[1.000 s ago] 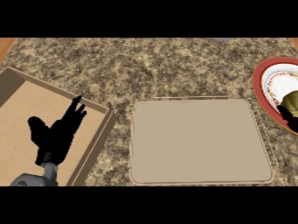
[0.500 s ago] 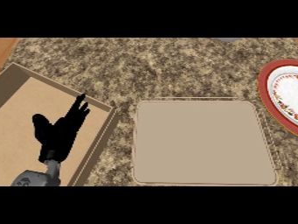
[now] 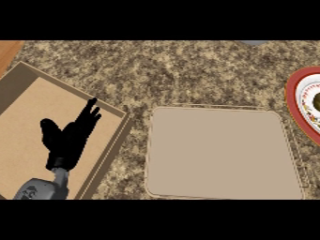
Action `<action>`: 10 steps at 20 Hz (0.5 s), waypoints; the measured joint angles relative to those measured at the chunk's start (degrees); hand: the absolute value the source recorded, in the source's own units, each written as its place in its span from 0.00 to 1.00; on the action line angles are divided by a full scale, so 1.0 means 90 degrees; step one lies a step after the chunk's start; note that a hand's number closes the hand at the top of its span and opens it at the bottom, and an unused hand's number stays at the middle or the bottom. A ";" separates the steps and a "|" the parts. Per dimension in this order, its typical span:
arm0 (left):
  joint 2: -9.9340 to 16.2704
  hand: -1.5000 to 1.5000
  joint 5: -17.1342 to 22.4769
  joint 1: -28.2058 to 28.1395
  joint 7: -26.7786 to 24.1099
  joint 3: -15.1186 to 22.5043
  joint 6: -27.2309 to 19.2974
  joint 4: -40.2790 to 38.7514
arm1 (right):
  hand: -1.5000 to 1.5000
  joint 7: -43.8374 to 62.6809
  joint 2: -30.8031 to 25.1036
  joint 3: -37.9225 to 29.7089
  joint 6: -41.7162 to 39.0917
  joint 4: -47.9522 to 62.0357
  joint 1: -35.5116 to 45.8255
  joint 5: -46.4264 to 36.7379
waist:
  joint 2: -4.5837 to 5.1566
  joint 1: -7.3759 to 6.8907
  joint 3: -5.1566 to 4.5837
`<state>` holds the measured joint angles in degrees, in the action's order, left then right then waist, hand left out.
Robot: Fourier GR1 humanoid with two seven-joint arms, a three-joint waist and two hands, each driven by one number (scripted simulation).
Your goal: Pick the squash from the tray and place it in the plate
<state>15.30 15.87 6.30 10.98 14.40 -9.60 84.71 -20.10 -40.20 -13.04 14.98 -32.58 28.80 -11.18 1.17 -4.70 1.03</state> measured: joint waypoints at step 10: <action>0.0027 0.50 0.0038 -0.0093 -0.0034 -0.0021 -0.0046 0.0023 | 0.00 -0.1504 0.0132 -0.0843 -0.0973 0.1147 0.0685 0.0832 | -0.0017 0.0090 0.0021</action>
<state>15.55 16.21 5.46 10.67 14.21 -10.01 84.93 -33.64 -39.00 -20.63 6.22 -22.26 34.97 -3.69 1.02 -3.89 1.22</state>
